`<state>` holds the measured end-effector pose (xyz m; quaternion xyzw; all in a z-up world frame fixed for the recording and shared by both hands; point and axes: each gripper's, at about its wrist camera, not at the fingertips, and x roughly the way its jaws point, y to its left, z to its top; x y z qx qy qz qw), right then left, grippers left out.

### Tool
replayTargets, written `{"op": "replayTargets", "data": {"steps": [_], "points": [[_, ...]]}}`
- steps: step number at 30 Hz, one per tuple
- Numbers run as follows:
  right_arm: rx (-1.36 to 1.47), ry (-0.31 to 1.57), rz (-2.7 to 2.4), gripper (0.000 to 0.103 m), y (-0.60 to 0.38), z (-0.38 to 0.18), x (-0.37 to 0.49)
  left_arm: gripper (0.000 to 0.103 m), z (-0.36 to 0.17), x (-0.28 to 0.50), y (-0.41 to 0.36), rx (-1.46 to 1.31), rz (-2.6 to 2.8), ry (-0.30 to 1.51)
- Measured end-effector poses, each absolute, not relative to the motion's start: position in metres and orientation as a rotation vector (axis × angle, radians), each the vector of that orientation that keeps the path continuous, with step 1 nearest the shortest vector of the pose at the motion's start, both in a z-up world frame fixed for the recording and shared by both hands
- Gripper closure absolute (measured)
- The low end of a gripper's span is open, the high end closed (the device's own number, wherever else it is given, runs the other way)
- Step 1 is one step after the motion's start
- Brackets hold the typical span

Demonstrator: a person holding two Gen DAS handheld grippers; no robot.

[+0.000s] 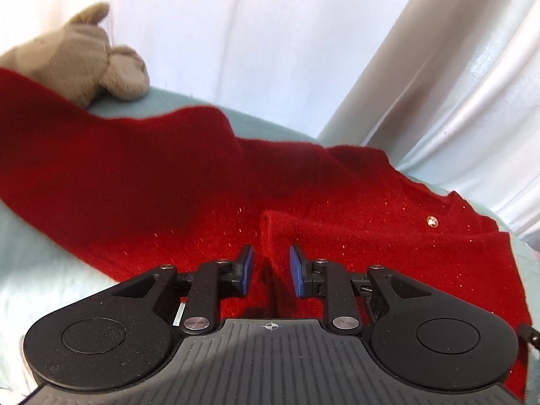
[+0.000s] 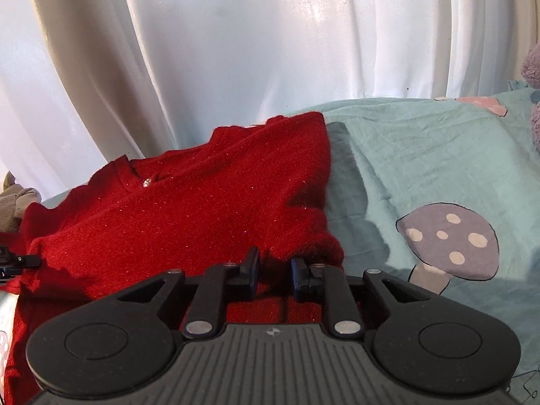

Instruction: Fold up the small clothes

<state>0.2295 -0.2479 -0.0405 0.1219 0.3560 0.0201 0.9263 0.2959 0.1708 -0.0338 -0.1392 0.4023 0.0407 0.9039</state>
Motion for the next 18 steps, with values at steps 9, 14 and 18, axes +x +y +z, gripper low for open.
{"op": "replayTargets", "data": {"steps": [9, 14, 18], "points": [[0.146, 0.625, 0.045, 0.083, -0.216, -0.013, 0.230, 0.057, -0.042, 0.307, 0.129, -0.185, 0.011, 0.843], [0.002, 0.689, 0.043, 0.083, -0.200, -0.043, 0.254, 0.063, -0.060, 0.307, 0.131, -0.170, 0.015, 0.852], [-0.004, 0.708, 0.046, 0.083, -0.207, -0.058, 0.256, 0.073, -0.060, 0.306, 0.143, -0.214, 0.005, 0.847]]}}
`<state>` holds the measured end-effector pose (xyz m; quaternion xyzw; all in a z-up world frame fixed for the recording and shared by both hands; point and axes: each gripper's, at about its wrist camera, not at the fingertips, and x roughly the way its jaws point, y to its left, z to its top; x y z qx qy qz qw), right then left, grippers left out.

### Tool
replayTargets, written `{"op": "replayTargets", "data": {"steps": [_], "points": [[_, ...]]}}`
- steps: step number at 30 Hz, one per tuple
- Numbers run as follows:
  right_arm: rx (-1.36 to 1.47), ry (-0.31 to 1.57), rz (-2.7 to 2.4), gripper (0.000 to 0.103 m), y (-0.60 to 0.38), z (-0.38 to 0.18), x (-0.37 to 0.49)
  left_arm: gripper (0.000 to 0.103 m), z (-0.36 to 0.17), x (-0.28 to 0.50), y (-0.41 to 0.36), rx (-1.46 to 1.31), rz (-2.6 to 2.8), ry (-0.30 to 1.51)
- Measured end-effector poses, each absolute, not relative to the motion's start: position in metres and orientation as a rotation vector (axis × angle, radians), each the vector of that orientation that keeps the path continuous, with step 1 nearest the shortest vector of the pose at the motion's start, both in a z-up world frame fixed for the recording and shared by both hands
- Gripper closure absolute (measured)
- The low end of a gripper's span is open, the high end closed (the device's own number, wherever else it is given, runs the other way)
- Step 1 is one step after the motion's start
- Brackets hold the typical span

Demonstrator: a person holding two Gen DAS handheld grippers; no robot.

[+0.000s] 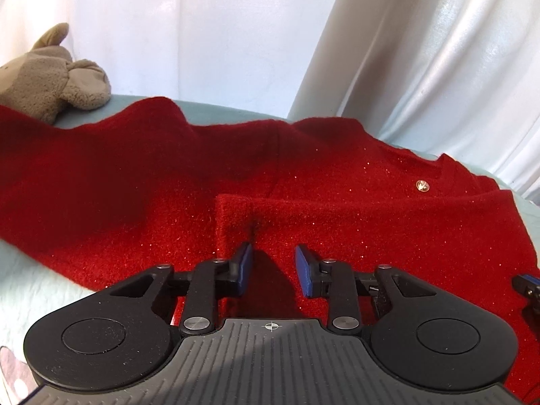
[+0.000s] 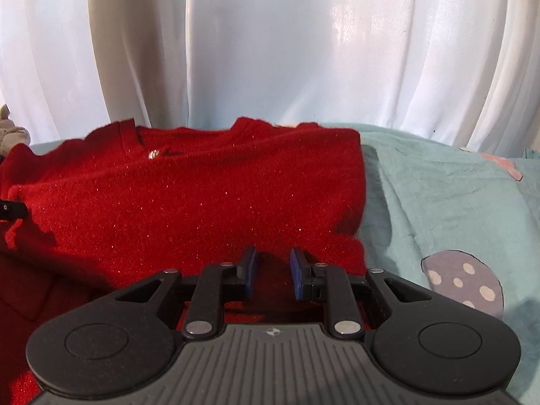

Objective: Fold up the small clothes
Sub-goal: 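Grasp the other sleeve cuff with the left gripper and lift it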

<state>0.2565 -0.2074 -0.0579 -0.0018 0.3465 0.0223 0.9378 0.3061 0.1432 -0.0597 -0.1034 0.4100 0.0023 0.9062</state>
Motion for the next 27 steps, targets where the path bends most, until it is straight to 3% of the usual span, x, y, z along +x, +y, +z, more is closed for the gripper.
{"op": "replayTargets", "data": {"steps": [3, 6, 7, 8, 12, 15, 27], "points": [[-0.043, 0.711, 0.037, 0.083, -0.205, -0.057, 0.255, 0.079, -0.057, 0.307, 0.161, -0.316, 0.001, 0.855], [-0.055, 0.708, 0.038, 0.083, -0.204, -0.058, 0.253, 0.075, -0.052, 0.304, 0.180, -0.397, 0.010, 0.852], [-0.055, 0.708, 0.038, 0.083, -0.204, -0.058, 0.253, 0.053, -0.050, 0.304, 0.185, -0.380, 0.061, 0.851], [-0.053, 0.709, 0.036, 0.083, -0.204, -0.058, 0.254, 0.047, -0.048, 0.303, 0.191, -0.352, 0.122, 0.849], [-0.054, 0.711, 0.026, 0.083, -0.204, -0.059, 0.254, 0.041, -0.040, 0.291, 0.232, -0.396, 0.201, 0.790], [-0.060, 0.711, 0.018, 0.082, -0.202, -0.059, 0.255, 0.018, -0.036, 0.279, 0.280, -0.490, 0.349, 0.723], [-0.073, 0.708, -0.002, 0.080, -0.197, -0.060, 0.256, 0.019, -0.054, 0.245, 0.431, -0.728, 0.765, 0.511]]}}
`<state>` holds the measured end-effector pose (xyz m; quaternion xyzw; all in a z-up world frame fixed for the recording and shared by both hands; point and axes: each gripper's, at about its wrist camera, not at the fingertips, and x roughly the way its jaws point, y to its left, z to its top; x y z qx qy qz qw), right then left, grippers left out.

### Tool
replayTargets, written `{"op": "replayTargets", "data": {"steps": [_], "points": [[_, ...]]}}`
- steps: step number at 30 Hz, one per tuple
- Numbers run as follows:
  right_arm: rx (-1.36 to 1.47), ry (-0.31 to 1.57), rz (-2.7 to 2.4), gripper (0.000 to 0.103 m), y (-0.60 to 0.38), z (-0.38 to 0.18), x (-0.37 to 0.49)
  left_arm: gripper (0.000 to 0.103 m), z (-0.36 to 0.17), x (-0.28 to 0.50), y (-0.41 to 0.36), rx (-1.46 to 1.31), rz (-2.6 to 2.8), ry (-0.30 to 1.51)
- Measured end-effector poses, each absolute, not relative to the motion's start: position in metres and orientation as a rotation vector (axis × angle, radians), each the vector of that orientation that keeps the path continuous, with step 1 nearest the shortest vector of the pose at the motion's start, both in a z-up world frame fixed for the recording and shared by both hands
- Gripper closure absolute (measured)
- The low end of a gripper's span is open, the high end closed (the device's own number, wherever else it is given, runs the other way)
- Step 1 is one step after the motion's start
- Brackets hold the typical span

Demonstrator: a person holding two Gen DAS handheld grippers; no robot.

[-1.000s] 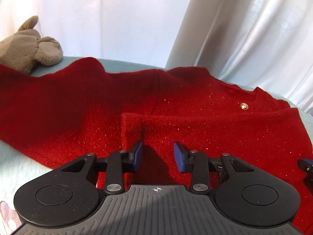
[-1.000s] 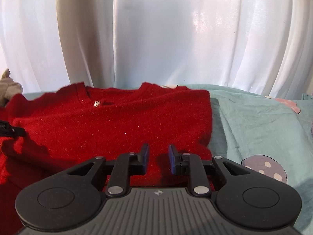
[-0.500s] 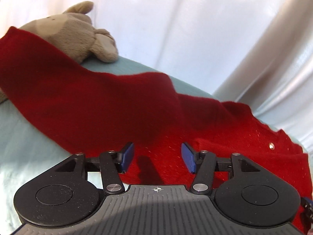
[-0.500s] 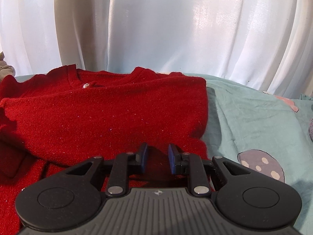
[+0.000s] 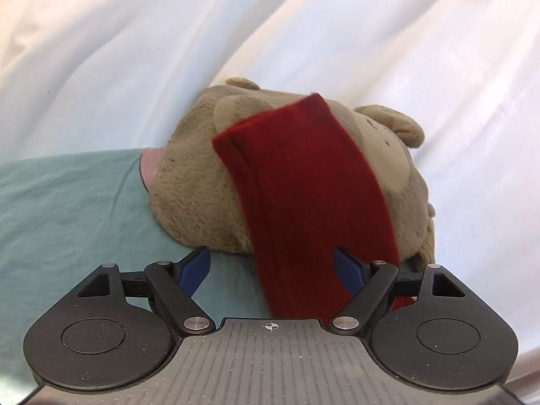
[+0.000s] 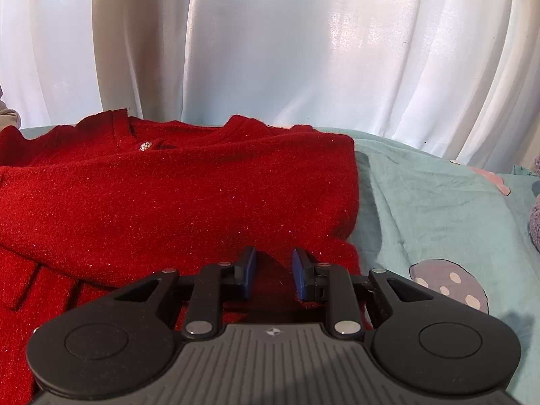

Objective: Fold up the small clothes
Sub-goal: 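Grasp the other sleeve cuff with the left gripper and lift it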

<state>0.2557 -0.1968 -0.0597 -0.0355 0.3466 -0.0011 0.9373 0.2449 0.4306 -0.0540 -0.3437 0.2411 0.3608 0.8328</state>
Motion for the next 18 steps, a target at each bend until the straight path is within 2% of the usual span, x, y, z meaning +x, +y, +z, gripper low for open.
{"op": "replayTargets", "data": {"steps": [6, 9, 10, 18], "points": [[-0.071, 0.703, -0.009, 0.080, -0.196, -0.060, 0.255, 0.021, -0.066, 0.247, 0.465, -0.897, 0.707, 0.456], [-0.065, 0.698, -0.005, 0.080, -0.198, -0.060, 0.254, 0.043, -0.073, 0.253, 0.469, -0.953, 0.666, 0.477], [-0.063, 0.697, -0.003, 0.080, -0.198, -0.060, 0.254, 0.047, -0.073, 0.253, 0.468, -0.946, 0.670, 0.484], [-0.040, 0.686, 0.011, 0.080, -0.203, -0.060, 0.251, 0.063, -0.057, 0.251, 0.455, -0.877, 0.685, 0.505]]}}
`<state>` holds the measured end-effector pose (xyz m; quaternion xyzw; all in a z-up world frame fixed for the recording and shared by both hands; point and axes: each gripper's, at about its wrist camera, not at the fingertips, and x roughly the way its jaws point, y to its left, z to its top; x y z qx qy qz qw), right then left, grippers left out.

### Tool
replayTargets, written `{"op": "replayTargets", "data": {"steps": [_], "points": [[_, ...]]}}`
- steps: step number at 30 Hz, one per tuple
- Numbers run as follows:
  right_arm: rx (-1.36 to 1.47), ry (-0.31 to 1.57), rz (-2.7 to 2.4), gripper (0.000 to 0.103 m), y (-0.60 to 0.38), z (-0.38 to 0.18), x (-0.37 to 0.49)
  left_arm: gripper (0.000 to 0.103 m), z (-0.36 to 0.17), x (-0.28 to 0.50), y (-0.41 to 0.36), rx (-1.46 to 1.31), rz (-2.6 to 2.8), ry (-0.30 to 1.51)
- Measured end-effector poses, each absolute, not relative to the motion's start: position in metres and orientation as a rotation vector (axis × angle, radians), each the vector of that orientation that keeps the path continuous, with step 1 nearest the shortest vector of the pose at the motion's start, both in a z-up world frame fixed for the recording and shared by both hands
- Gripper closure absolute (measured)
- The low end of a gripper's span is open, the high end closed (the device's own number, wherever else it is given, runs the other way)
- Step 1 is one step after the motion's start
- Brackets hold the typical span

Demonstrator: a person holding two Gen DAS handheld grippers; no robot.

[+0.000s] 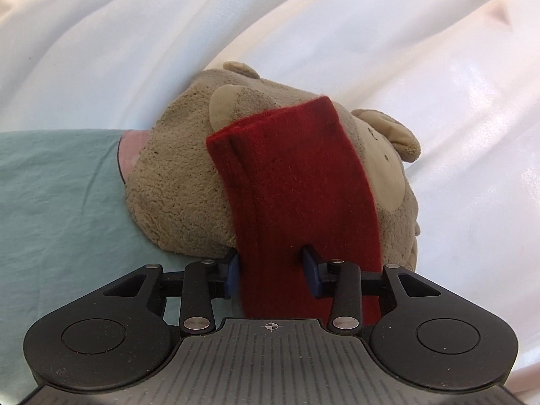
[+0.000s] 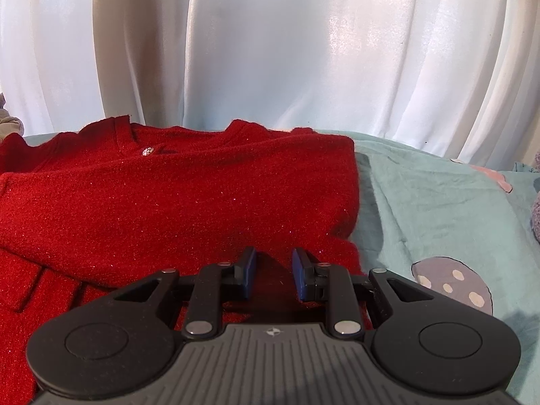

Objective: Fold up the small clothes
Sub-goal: 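Grasp the other sleeve cuff with the left gripper and lift it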

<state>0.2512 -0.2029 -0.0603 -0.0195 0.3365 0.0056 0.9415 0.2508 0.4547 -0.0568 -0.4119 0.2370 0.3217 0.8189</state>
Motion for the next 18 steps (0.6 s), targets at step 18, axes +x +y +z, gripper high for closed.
{"op": "replayTargets", "data": {"steps": [18], "points": [[-0.038, 0.679, 0.026, 0.080, -0.204, -0.062, 0.252, 0.062, -0.043, 0.238, 0.446, -0.859, 0.581, 0.384]]}}
